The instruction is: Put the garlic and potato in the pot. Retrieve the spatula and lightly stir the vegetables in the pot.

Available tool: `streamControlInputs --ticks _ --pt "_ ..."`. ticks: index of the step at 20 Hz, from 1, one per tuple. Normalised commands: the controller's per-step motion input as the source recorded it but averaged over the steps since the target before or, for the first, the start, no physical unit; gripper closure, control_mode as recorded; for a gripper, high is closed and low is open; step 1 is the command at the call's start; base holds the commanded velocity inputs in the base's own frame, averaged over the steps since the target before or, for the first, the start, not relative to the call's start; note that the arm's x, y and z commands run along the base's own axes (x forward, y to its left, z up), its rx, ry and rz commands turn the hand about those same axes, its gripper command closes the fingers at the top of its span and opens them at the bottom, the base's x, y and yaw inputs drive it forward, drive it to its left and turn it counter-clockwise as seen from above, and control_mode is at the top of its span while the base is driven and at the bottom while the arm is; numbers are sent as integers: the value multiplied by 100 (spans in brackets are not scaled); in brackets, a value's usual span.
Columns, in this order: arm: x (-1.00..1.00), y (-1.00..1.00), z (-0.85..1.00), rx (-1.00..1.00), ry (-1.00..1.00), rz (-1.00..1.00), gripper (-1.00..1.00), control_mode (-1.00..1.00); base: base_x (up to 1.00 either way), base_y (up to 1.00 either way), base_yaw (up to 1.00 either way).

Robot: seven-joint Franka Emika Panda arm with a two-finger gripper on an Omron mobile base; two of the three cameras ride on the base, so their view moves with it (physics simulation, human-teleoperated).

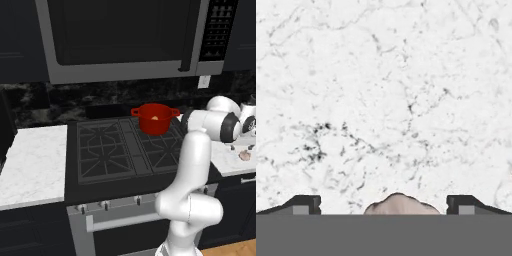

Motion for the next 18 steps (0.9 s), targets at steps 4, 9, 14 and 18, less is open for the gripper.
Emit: streamControlInputs --ticks 4,9,14,18 --pt "-8 -1 -33 4 3 0 -100 -100 0 0 0" --pt "-2 -1 -27 5 3 -1 -100 -100 0 0 0" --pt "-21 -8 -13 5 1 -2 -100 -100 0 0 0" --pt "-54 -2 -14 1 0 -2 -100 -100 0 0 0"
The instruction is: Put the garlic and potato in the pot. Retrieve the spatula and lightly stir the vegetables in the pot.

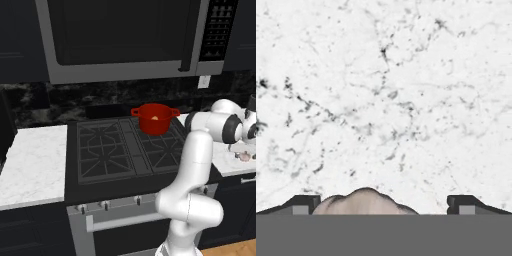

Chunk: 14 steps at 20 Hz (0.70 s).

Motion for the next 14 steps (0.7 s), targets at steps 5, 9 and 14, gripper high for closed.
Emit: streamControlInputs --ticks 5,9,14 --pt "-19 2 -29 0 0 -2 -100 -100 0 0 0" --pt "4 28 -37 1 -3 0 100 -100 0 0 0" --pt "-2 8 -6 3 -8 -3 100 -100 0 0 0"
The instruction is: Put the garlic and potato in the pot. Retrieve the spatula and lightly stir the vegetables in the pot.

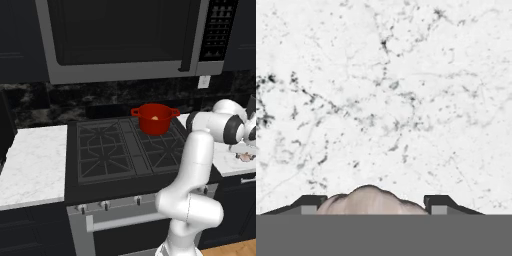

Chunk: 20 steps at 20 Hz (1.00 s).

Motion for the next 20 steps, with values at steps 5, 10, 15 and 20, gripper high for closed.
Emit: streamControlInputs --ticks 5,10,15,20 --pt "0 37 30 1 -13 0 100 -100 0 0 0" --pt "18 96 85 -3 -23 0 100 -100 0 0 0" --pt "22 100 78 -4 -35 0 100 -100 0 0 0" --pt "32 100 60 -1 -39 0 100 -100 0 0 0"
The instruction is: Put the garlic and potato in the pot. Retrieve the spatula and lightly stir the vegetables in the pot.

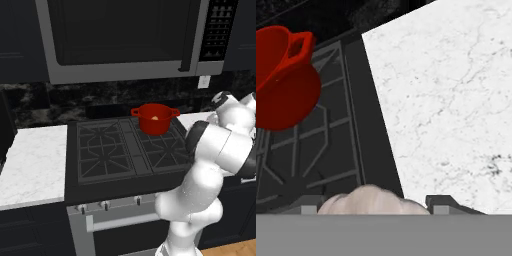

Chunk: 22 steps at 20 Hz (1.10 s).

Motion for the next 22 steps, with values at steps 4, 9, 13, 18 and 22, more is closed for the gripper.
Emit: streamControlInputs --ticks 4,9,13,18,22 --pt "49 100 62 0 -29 0 100 -100 0 0 0" --pt "66 100 69 -1 -9 0 100 -100 0 0 0" --pt "69 100 33 -10 1 0 100 -100 0 0 0" --pt "55 57 -2 -2 6 -2 100 -100 0 0 0" --pt "46 9 -2 0 0 -3 100 -100 0 0 0"
